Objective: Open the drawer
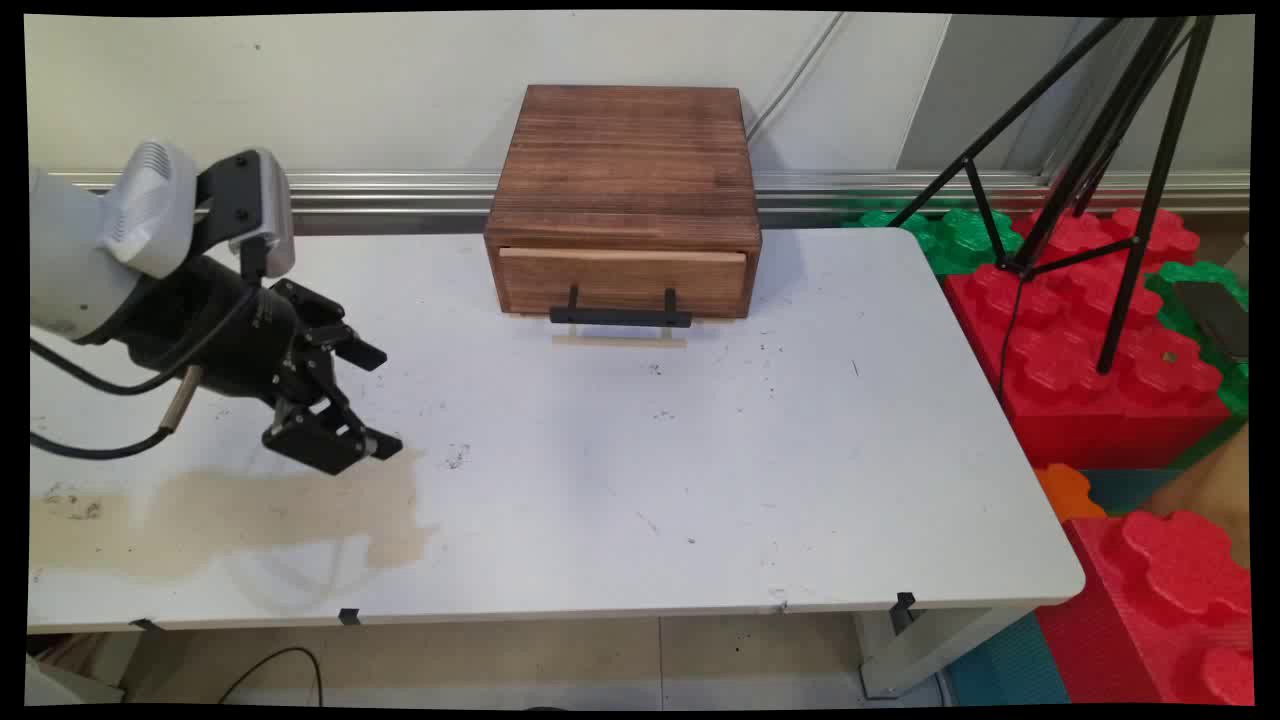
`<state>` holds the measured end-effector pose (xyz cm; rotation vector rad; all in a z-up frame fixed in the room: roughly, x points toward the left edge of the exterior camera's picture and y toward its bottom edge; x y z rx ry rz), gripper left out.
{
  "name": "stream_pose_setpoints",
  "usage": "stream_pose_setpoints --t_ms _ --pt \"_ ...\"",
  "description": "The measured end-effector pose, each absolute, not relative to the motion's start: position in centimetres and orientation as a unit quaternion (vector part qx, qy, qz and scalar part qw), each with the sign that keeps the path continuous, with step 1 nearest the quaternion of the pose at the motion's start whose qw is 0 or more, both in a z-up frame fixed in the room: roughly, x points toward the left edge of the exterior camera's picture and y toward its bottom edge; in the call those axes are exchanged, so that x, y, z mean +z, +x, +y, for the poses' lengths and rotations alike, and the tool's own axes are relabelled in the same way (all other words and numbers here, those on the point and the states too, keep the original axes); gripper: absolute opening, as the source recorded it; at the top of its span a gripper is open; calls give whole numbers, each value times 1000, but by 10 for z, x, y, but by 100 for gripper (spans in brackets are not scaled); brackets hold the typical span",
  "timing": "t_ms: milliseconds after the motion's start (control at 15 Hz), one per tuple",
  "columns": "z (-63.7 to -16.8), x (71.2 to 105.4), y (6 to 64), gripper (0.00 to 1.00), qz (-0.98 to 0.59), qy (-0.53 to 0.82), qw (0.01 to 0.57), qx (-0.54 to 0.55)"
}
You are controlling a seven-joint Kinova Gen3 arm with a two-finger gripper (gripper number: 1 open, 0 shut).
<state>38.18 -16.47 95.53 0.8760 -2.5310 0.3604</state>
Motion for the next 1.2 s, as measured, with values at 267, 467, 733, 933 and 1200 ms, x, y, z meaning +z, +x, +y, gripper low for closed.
stream_pose_setpoints --t_ms 267,467,733,933,1200 --pt "-174 963 375 100 -909 317 230 141" --pt "-189 972 364 100 -902 321 245 154" --pt "-212 985 347 100 -893 328 258 169" --pt "-233 992 332 100 -888 336 257 179" --pt "-262 993 311 100 -885 344 250 190"
